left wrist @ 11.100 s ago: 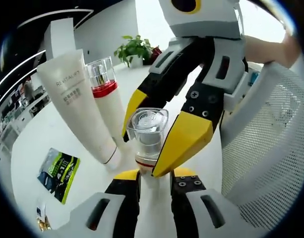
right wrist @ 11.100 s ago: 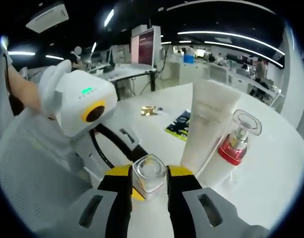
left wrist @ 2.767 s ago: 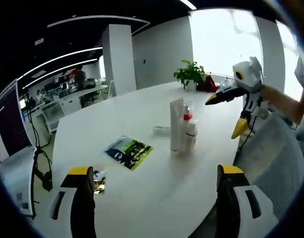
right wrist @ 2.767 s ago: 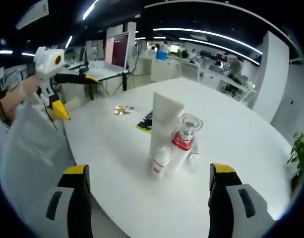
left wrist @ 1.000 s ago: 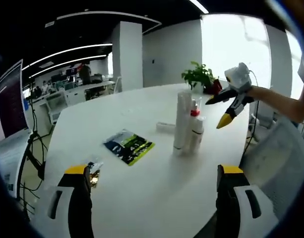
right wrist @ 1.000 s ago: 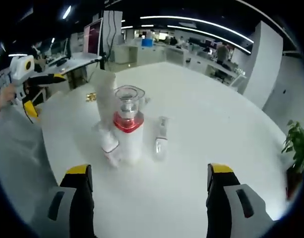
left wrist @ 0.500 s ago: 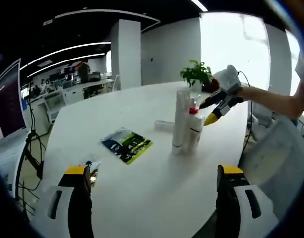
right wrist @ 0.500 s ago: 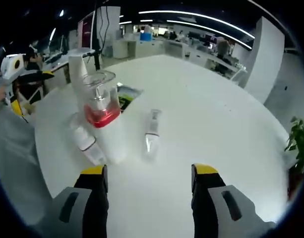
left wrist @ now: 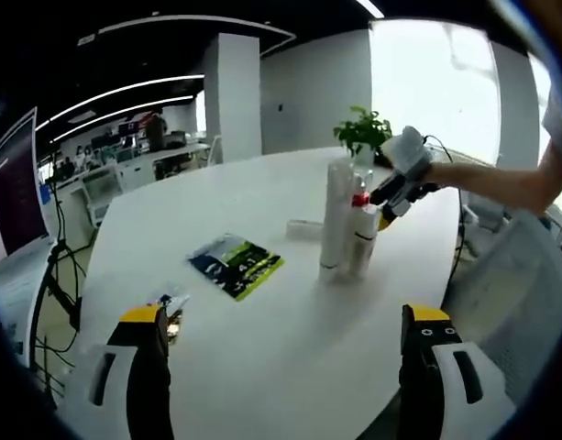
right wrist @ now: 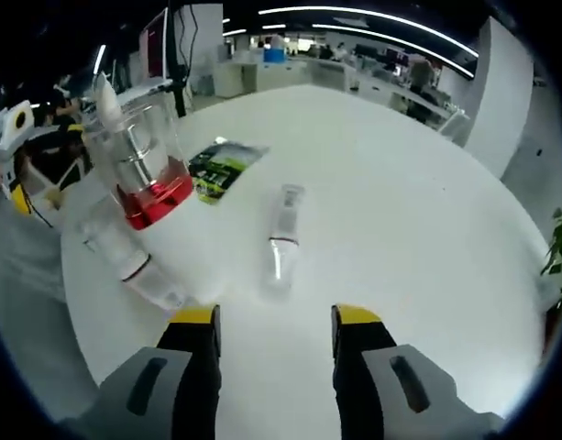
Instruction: Arrange the skincare products in the storage area until every visible bottle or jar stands upright without overlapping.
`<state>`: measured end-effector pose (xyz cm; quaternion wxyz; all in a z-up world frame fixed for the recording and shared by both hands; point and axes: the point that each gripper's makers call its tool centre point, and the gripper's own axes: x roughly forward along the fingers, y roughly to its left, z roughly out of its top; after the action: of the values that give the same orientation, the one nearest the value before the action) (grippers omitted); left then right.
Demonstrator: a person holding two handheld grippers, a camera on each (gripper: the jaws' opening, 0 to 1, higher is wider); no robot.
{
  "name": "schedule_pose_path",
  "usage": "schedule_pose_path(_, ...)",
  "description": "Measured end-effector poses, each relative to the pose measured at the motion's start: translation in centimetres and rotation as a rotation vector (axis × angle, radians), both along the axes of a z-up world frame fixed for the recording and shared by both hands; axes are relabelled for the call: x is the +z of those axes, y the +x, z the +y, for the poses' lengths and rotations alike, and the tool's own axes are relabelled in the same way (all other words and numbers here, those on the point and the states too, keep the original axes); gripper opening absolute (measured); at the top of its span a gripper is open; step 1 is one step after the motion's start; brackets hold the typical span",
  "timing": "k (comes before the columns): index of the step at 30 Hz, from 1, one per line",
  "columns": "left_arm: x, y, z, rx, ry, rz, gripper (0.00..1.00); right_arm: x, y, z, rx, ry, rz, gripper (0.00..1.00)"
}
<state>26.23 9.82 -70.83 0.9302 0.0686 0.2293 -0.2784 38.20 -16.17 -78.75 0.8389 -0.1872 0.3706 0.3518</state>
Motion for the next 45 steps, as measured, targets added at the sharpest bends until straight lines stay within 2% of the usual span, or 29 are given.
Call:
schedule_pose_path(5, 0.0, 0.1, 0.1, 0.007, -0.005, 0.001, 0.99, -0.4, 0.4, 0.5, 0.004, -0.002, 0.014, 0.45)
schedule_pose_path(8, -0.1, 0.1, 0.2, 0.01, -0.001, 0.006, 0.99, -0.4, 0.7, 0.9, -0.007, 0.017, 0.021, 0.39)
schedule_pose_path(22, 0.0, 0.2, 0.4, 0.011, -0.007, 0.004, 0.99, -1.1, 3.0, 2.9, 0.0, 0.013, 0.026, 0.35)
schedule_pose_path(28, 0.2, 0.3, 0.3, 0.011, -0.03, 0.005, 0.98, -2.0, 3.4, 3.2, -0.008, 0.007, 0.043, 0.33)
schedule_pose_path(33, 0.3, 0.3, 0.6, 0.02, -0.021, 0.002, 0.98, -2.8, 3.8, 3.2, -0.019, 0.01, 0.058, 0.31)
schedule_pose_path(45, 0.2, 0.2, 0.5, 0.019, -0.032, 0.009, 0.97, -3.8, 3.7, 3.4, -0.041, -0.004, 0.083, 0.3)
